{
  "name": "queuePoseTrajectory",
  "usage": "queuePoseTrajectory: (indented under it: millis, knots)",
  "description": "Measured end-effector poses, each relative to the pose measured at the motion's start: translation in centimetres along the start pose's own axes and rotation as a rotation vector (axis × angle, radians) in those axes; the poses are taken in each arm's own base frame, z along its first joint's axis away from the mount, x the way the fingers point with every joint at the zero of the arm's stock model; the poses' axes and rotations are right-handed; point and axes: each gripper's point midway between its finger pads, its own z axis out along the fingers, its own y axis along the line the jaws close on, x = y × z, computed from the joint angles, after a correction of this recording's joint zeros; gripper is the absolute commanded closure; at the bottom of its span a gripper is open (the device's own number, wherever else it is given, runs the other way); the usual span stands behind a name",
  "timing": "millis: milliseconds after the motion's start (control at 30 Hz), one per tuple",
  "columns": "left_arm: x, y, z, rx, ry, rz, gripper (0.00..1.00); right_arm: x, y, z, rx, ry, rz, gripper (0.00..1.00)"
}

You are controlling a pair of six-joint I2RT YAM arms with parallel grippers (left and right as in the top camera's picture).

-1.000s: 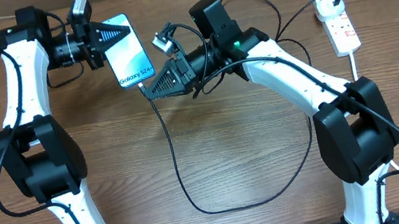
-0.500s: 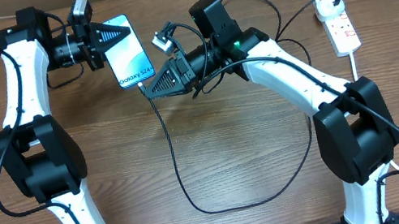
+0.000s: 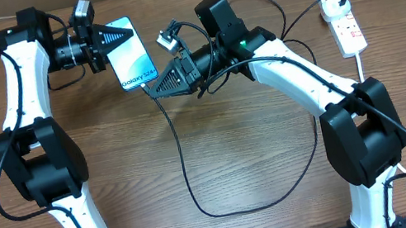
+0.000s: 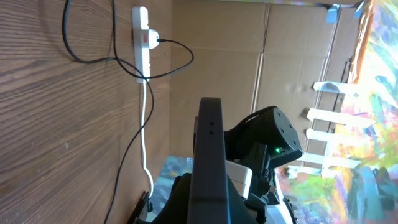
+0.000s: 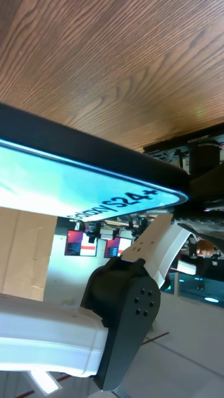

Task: Plug charger to phone and switch on socket
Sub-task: 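Push the USB-C plug into the phone's bottom port with the right gripper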

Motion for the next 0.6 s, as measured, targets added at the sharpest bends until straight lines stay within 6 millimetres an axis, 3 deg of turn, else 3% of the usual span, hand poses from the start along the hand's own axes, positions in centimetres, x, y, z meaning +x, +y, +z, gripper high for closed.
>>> queuePoseTrajectory:
  millis: [600]
  knots:
    - [0.02, 0.13, 0.0, -0.008, 0.0, -0.003, 0.96, -0.07, -0.15, 0.03, 0.008, -0.005, 0.024, 0.96]
